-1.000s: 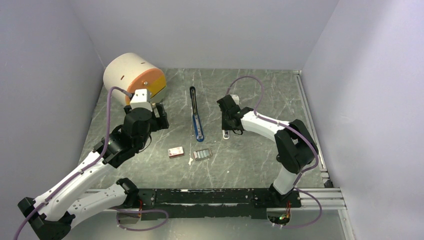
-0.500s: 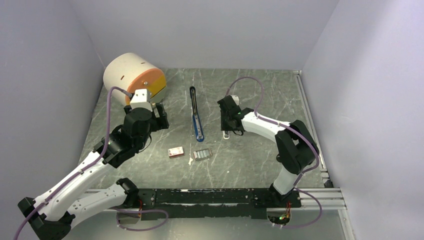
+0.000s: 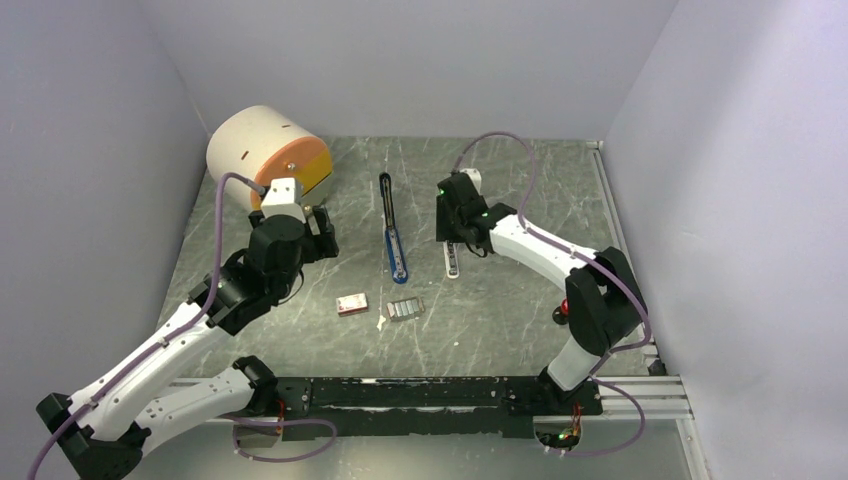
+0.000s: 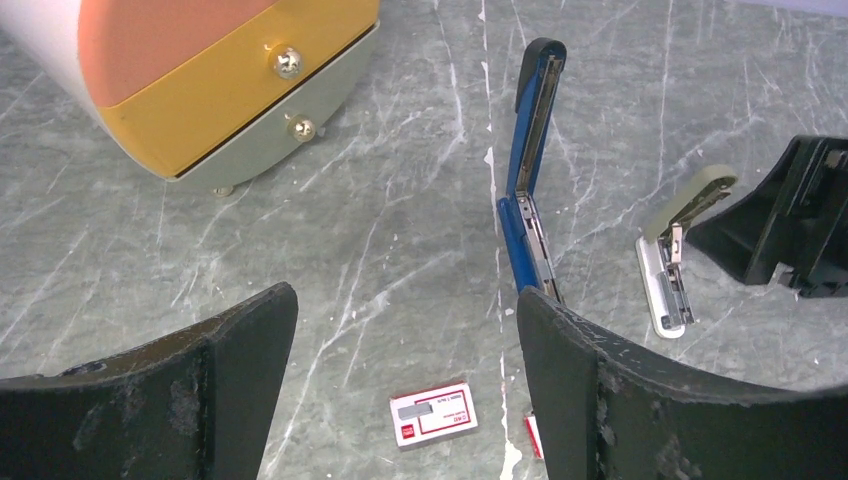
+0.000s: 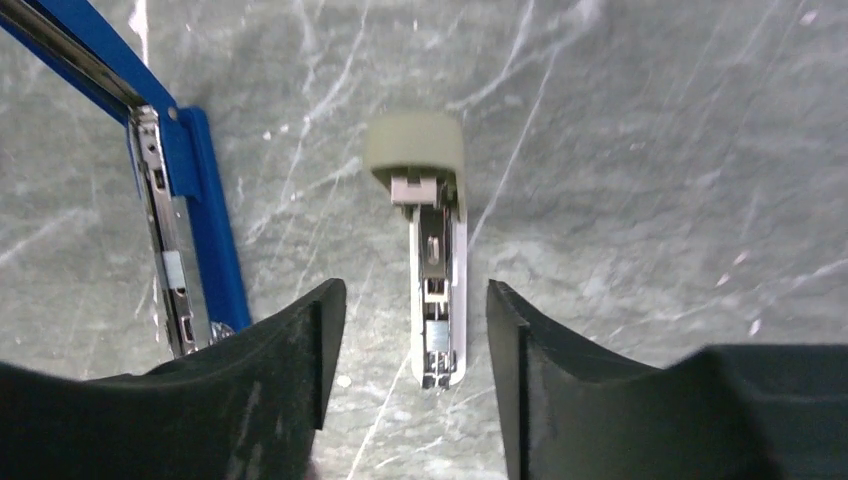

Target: Load the staples into the stapler

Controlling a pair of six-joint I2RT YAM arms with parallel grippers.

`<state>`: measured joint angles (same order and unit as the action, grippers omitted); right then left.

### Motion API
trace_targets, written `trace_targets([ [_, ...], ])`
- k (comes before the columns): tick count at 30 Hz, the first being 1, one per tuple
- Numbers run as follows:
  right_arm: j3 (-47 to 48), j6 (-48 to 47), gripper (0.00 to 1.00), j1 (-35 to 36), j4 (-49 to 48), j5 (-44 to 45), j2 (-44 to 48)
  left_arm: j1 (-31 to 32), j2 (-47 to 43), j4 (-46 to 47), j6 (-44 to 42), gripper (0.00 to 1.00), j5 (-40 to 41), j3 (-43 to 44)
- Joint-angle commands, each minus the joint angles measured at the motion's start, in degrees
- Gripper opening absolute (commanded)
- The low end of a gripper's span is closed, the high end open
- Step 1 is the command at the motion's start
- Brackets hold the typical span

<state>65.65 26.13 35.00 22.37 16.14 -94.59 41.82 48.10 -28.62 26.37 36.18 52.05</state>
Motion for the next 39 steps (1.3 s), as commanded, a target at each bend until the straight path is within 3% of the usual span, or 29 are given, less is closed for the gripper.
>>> trace_targets([
  [1,4.4,-2.9,0.61,-1.2,0.5,3.0,0.5,-0.3,0.5,0.3,0.7,0.86,-0.5,0.1],
  [7,10.5,-6.2,0.68,-2.1,2.4,2.1,-5.6,-0.3,0.6,0.6,0.7,0.86,-1.2,0.0],
  [13,12.2,-7.6,0.66,-2.5,0.4,1.6,-8.2,-0.3,1.4,0.8,0.7,0.86,-2.0,0.2],
  [21,13.7,-7.6,0.48,-3.8,-0.2,0.6,-10.5,-0.3,2.0,0.9,0.8,0.87,-3.4,0.1],
  [25,12.8,-7.5,0.33,-4.0,-1.0,0.4,-10.2,-0.3,3.0,1.4,0.5,0.88,-6.1,0.4],
  [28,12.8,-7.4,0.24,-4.0,-0.6,0.8,-10.1,-0.3,4.1,2.7,0.0,0.89,-8.9,0.5],
  [33,10.9,-6.4,0.21,-4.0,-0.8,1.6,-7.6,-0.3,6.1,4.9,-0.6,0.89,-15.9,1.0],
  [39,7.2,-4.8,0.2,-4.0,-1.8,1.5,-3.8,-0.1,13.2,15.1,6.4,0.86,-32.8,-1.1],
])
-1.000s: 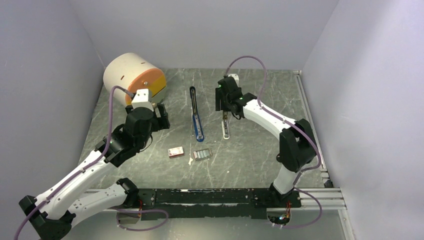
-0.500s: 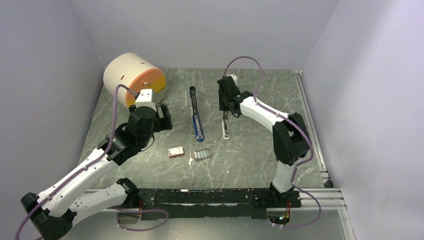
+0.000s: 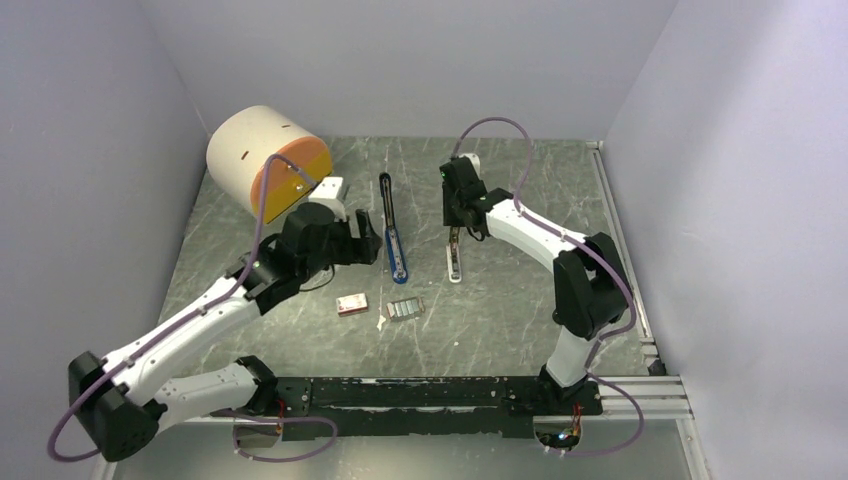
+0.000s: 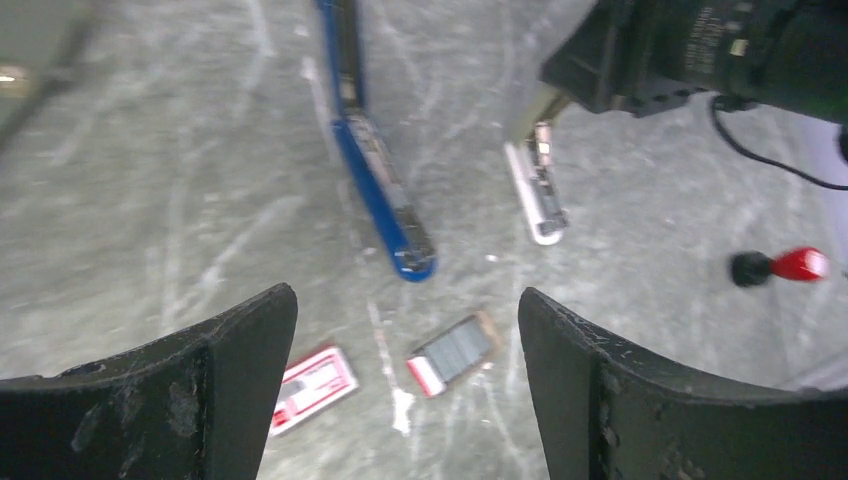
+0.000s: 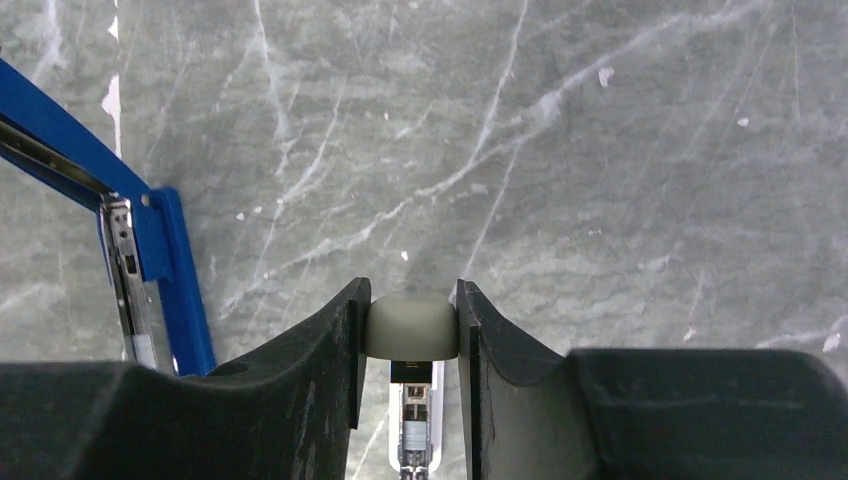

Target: Load the staples into the stapler

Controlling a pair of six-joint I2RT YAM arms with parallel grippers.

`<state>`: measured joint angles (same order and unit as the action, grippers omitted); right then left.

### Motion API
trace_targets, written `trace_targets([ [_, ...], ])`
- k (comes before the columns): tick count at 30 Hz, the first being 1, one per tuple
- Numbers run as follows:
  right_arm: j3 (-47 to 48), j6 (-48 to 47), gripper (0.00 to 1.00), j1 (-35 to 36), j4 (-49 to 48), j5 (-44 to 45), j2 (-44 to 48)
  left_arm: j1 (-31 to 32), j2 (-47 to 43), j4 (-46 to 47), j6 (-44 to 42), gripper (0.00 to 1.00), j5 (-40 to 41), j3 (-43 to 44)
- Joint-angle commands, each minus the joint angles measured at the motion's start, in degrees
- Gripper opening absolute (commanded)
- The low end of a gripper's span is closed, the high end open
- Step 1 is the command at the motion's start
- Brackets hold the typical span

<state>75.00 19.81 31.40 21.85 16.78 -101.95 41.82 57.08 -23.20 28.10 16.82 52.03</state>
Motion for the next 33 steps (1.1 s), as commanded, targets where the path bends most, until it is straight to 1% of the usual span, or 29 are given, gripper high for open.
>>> trace_targets([
  [1,-2.5,1.7,0.2,-0.4,-1.4,1.1,3.8,0.0,6.1,12.0,5.7,0.84,-15.7,-1.4],
  [3,-2.7,2.3,0.2,-0.4,-1.2,1.7,4.0,1.0,10.9,15.7,7.4,0.84,-19.6,-0.5],
  [4,-2.8,2.8,0.2,-0.4,-1.0,2.3,4.0,2.0,13.8,16.6,8.1,0.84,-20.1,0.9],
  [5,-2.6,3.7,0.21,-0.4,-0.1,3.5,3.8,3.2,16.6,16.7,8.6,0.81,-19.9,2.6],
  [6,-2.4,4.7,0.21,-0.5,0.6,4.7,3.6,4.7,19.2,16.2,9.2,0.77,-17.6,4.6],
  [8,-1.9,6.0,0.2,-0.7,1.9,5.9,3.2,6.8,23.8,15.2,10.2,0.69,-15.3,8.1],
  [13,-2.6,6.9,0.2,-0.8,1.7,5.9,3.5,8.1,33.8,20.0,13.6,0.45,-16.3,11.2],
  [17,-3.5,7.2,0.2,-0.9,0.8,5.3,4.4,8.5,40.4,22.7,14.0,0.36,-19.1,13.3],
  [21,-4.1,7.5,0.21,-1.0,0.7,4.2,4.8,8.5,44.8,24.4,13.9,0.31,-19.2,14.9],
  [24,-4.8,7.7,0.21,-1.0,0.5,3.8,5.0,8.5,47.5,26.1,14.4,0.31,-20.1,15.0],
  [28,-5.4,8.3,0.21,-1.5,0.5,2.4,5.0,8.4,51.0,26.9,16.3,0.34,-19.8,14.9],
  [33,-5.9,8.6,0.21,-1.7,0.7,1.1,5.2,8.3,54.0,28.5,17.3,0.29,-20.3,14.4],
])
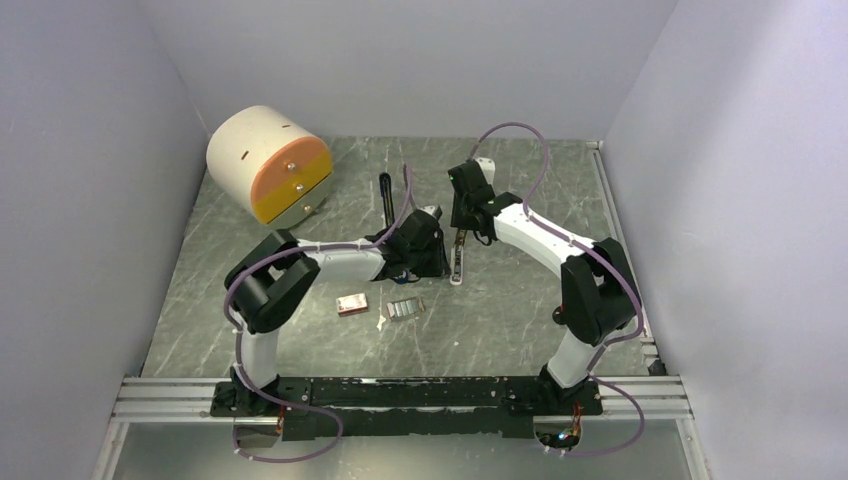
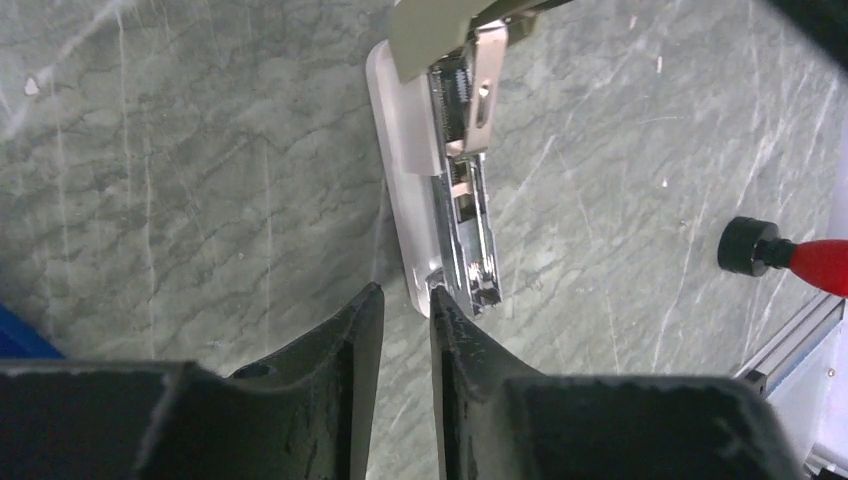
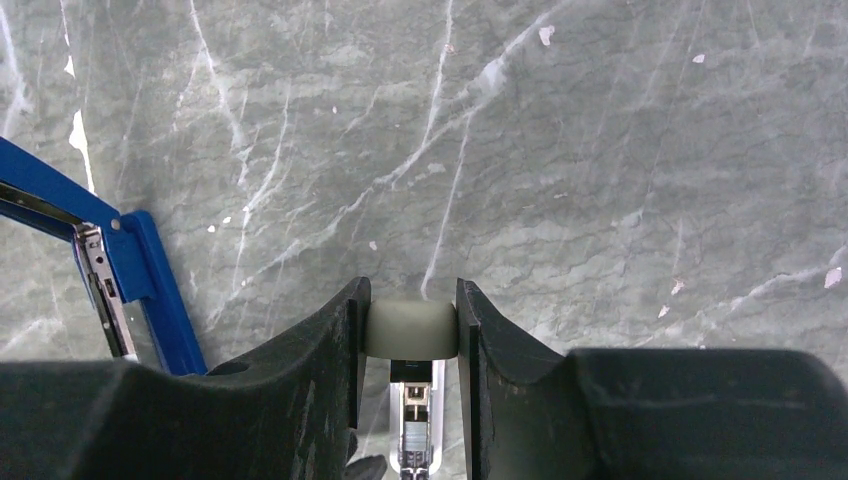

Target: Load the staples into the stapler

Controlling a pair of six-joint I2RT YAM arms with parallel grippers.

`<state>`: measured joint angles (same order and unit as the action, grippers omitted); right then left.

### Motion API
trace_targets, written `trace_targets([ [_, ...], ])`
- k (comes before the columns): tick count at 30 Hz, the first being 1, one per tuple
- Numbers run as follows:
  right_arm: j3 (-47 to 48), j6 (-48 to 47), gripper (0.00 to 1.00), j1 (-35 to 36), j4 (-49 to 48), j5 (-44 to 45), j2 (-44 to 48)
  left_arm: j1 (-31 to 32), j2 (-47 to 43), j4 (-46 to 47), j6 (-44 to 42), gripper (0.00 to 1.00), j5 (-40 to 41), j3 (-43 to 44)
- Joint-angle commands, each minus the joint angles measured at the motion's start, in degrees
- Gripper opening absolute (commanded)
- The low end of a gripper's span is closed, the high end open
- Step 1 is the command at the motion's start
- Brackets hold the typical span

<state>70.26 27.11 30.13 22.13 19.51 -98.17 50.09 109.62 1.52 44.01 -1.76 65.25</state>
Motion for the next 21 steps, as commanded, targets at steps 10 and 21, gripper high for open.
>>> trace_targets([
  [10,-2.0,1.2,0.21,-0.5,0.9,-4.2,2.4,-1.1,6.1,9.4,1.9,0.23,-10.0,-0.4],
  [21,-8.1,3.2,0.21,1.5,4.0,-7.2,6.9,-1.3,9.7,5.4,1.2,0.09,-6.0,-1.0],
])
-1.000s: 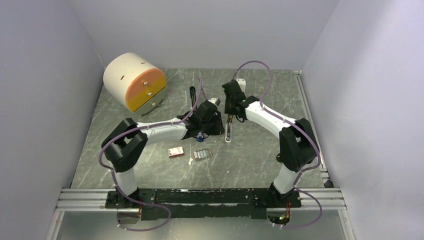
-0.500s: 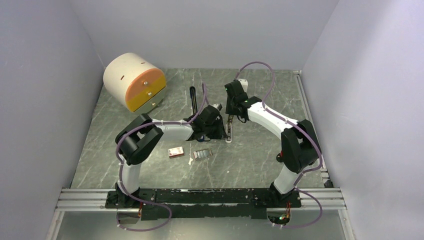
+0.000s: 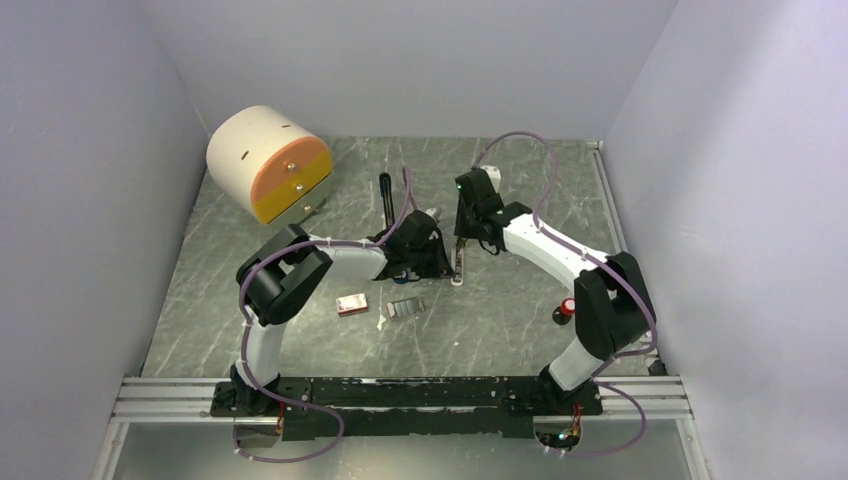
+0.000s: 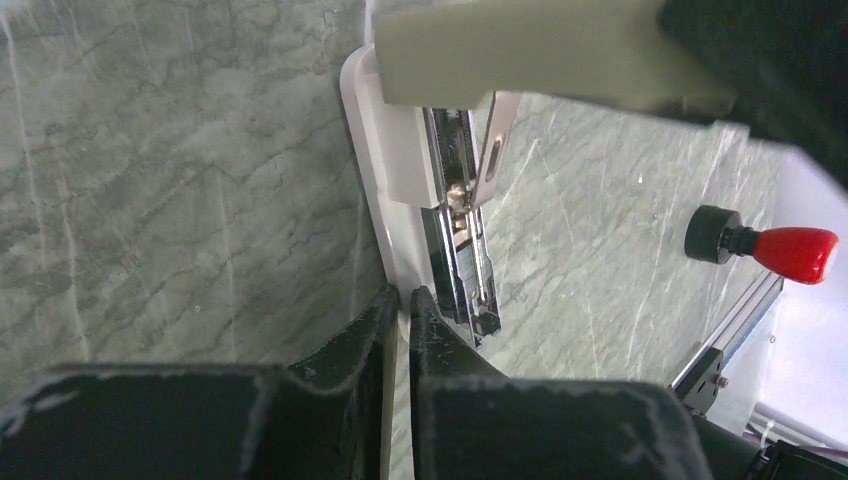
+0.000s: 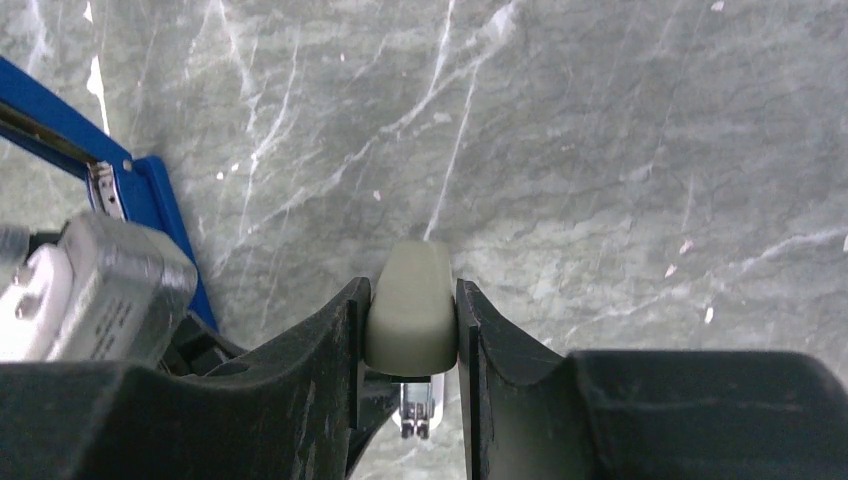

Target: Load the staples into the stapler

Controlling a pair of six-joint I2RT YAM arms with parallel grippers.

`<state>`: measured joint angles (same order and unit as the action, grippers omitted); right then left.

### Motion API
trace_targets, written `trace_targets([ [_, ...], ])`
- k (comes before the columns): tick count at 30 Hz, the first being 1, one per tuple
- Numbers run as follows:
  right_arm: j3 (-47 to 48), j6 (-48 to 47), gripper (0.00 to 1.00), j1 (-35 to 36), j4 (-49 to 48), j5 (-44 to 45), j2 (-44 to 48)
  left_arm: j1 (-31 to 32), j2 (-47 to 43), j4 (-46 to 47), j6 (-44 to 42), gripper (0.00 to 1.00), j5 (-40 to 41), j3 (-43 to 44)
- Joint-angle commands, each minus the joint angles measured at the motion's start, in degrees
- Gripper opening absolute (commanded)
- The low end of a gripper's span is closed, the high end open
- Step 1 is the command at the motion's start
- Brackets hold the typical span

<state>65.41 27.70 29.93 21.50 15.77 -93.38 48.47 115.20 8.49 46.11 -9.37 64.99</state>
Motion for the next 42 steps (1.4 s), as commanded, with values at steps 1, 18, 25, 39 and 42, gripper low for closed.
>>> trace_targets([
  [1,-4.0,2.8,0.21,2.3,5.1,-3.4,2.6,0.3,4.3,-1.7,-1.0,0.09,2.1,-0.8],
  [18,-11.0,6.6,0.19,8.4,6.3,-1.7,3.9,0.0,5.1,-4.0,-2.1,0.12,5.4,-0.8],
  [25,-13.8,7.2,0.17,8.5,3.8,-1.9,-0.7,-0.5,1.7,-2.2,-0.9,0.12,6.0,-3.4],
  [39,-12.9,7.6,0.18,8.4,3.5,-1.0,-6.5,-1.3,-8.3,-1.1,-1.2,0.17,4.8,-6.7],
  [42,-9.7,6.3,0.27,8.3,5.3,1.6,-3.0,-1.3,-10.7,-1.9,-1.9,0.19,4.0,-6.3],
])
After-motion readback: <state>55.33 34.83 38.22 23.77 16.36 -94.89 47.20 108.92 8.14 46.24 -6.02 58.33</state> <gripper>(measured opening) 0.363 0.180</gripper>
